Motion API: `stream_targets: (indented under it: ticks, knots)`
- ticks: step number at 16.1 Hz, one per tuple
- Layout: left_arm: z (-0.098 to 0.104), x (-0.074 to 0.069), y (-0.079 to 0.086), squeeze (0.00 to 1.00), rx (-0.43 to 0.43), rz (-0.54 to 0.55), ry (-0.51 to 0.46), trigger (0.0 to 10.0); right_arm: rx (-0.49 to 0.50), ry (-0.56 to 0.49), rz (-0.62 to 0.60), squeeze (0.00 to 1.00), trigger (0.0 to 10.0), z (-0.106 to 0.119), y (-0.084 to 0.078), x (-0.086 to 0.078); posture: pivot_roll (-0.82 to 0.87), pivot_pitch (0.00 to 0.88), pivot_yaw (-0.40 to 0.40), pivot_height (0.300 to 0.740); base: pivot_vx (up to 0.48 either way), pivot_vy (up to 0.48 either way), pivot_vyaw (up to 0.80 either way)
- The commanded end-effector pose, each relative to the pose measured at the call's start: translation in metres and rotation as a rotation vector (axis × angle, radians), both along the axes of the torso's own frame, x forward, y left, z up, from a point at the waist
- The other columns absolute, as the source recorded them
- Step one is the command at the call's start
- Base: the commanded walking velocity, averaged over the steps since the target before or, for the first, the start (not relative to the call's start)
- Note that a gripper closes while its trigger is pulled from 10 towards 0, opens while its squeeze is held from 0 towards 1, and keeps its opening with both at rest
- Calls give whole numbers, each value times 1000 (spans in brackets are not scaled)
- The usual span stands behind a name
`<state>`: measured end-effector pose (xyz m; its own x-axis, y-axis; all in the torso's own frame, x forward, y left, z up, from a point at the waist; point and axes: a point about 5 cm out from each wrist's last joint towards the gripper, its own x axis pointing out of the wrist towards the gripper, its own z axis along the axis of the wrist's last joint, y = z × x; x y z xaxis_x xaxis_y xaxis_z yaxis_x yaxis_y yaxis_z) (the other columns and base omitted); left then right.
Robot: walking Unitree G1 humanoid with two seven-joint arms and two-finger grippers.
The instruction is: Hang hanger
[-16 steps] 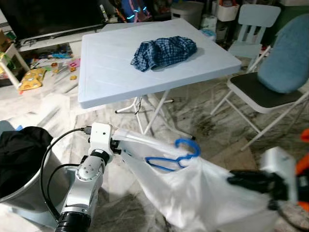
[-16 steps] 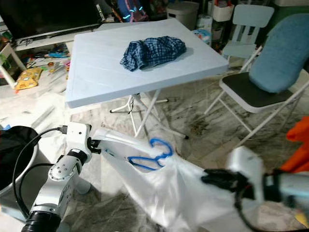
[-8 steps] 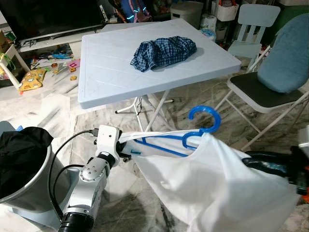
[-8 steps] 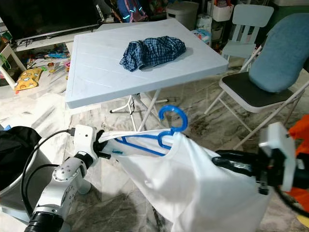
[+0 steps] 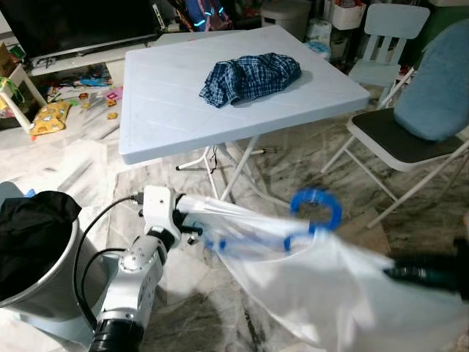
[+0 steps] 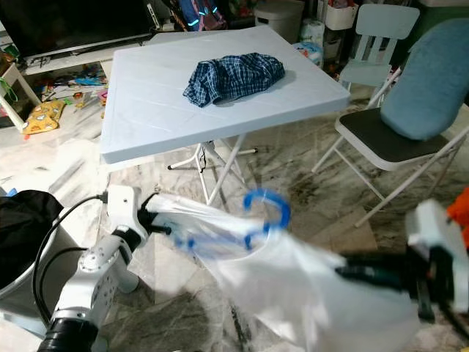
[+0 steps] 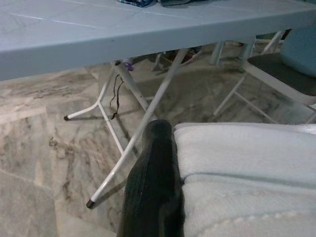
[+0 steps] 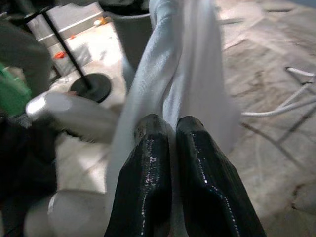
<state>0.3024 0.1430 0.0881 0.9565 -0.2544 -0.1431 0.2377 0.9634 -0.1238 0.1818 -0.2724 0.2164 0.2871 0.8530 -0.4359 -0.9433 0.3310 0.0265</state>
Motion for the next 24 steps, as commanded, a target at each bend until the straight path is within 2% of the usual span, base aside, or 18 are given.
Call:
stream_targets:
  ticks: [1,2,3,5,8,10,11,12,14,16,17,18,19,21,23,24]
  knots:
    - [-10,-2,22,0,30,86,61,0,29,-65,26,0,10000,23,1,1,-225,60,97,740,0,0,0]
    - [-13,-4,19,0,27,73,82,0,68,-88,11,0,10000,30,1,4,-228,61,100,740,0,0,0]
    - [-20,-10,10,0,23,28,105,0,164,-149,-39,0,10000,44,-2,12,-229,60,100,740,0,0,0]
    - [-23,-14,1,0,8,-5,121,0,238,-187,-56,0,10000,54,-4,16,-226,61,98,740,0,0,0]
    - [-22,-15,0,0,5,-6,121,0,273,-212,-74,0,10000,56,-4,20,-224,61,97,740,0,0,0]
    - [-19,-14,-2,0,20,-23,101,0,296,-248,-144,0,10000,54,2,34,-223,60,94,740,0,0,0]
    - [-16,-17,-13,0,35,-106,78,4667,268,-276,-206,0,10000,46,11,47,-222,59,92,740,0,0,0]
    - [-13,-21,-24,1000,63,-193,40,10000,261,-264,-242,0,10000,35,21,55,-218,55,89,740,0,0,0]
    - [-9,-31,-40,1000,161,-331,-40,10000,210,-251,-259,0,10000,8,42,62,-206,46,85,740,0,0,0]
    - [-9,-35,-44,1000,180,-379,-56,10000,175,-261,-270,0,10000,-11,58,66,-195,41,88,740,0,0,0]
    - [-9,-37,-44,1000,214,-413,-67,10000,158,-240,-269,0,10000,-21,64,69,-190,36,87,740,0,0,0]
    - [-8,-40,-45,1000,259,-469,-93,10000,106,-263,-250,0,10000,-30,70,71,-187,35,88,740,0,0,0]
    - [-7,-42,-45,1000,283,-512,-112,10000,61,-295,-244,0,10000,-35,73,74,-183,32,93,740,0,0,0]
    - [1,-47,-44,1000,277,-621,-150,10000,-8,-424,-283,0,10000,-37,77,91,-176,26,98,740,0,0,0]
    - [8,-49,-43,1000,280,-676,-181,10000,-32,-439,-263,0,10000,-40,74,96,-174,27,92,740,0,0,0]
    - [12,-50,-43,1000,279,-704,-202,10000,-49,-398,-247,0,10000,-44,72,97,-173,27,89,740,0,0,0]
